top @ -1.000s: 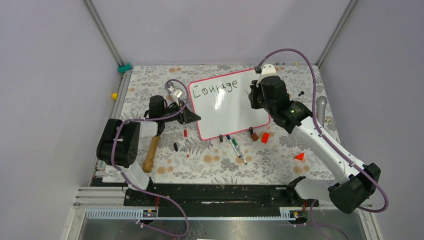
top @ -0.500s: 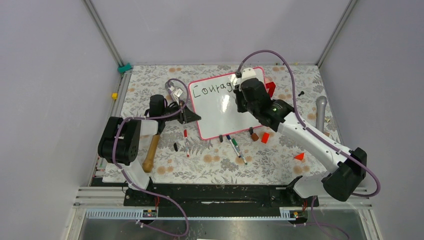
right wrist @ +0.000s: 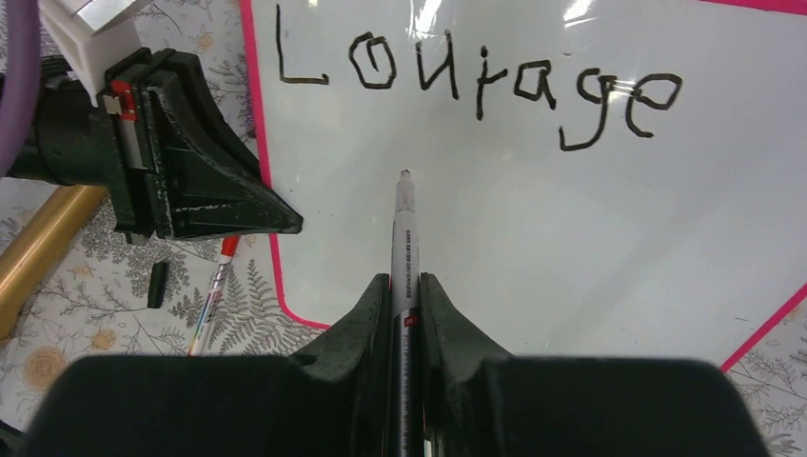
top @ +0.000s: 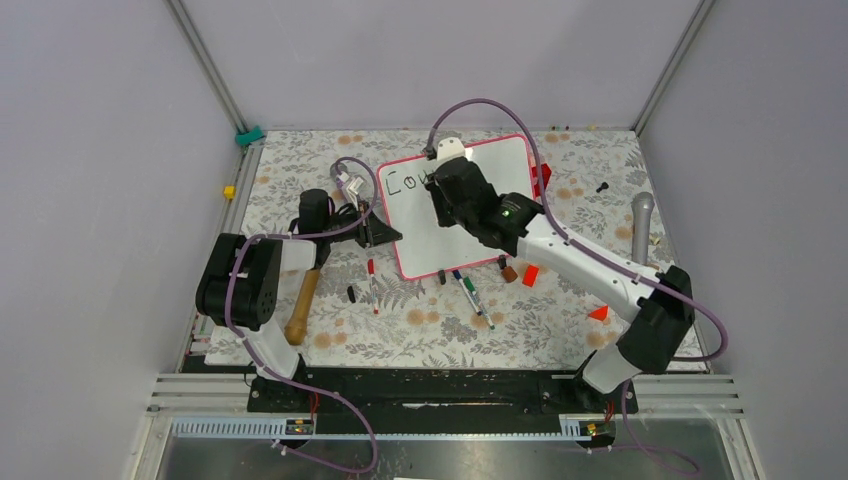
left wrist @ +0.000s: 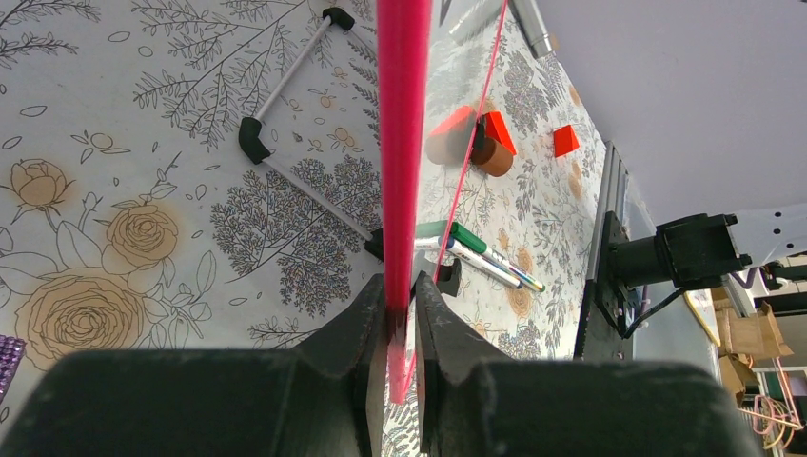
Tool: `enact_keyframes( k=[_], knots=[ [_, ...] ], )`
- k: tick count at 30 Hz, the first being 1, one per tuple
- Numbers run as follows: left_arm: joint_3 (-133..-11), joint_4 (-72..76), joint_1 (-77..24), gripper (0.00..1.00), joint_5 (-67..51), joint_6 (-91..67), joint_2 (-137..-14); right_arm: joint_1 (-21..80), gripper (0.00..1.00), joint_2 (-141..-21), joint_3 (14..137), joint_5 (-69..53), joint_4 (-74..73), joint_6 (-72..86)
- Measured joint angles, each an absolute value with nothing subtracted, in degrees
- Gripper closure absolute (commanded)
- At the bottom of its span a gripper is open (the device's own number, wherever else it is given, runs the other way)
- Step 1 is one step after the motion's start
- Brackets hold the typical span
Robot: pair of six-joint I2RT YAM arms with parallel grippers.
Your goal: Write a sentence on the whiteboard
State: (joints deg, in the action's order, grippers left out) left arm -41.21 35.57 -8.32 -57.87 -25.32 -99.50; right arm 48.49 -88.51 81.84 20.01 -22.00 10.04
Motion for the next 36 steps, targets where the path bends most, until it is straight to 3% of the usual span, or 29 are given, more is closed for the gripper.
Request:
enact_keyframes(
  k=[36],
  knots=[
    [-41.2,35.7,-8.3,1.0,-58.0,-25.6,-99.5,52.5,1.0,-104.4,95.8,24.6,-25.5,8.0]
  ],
)
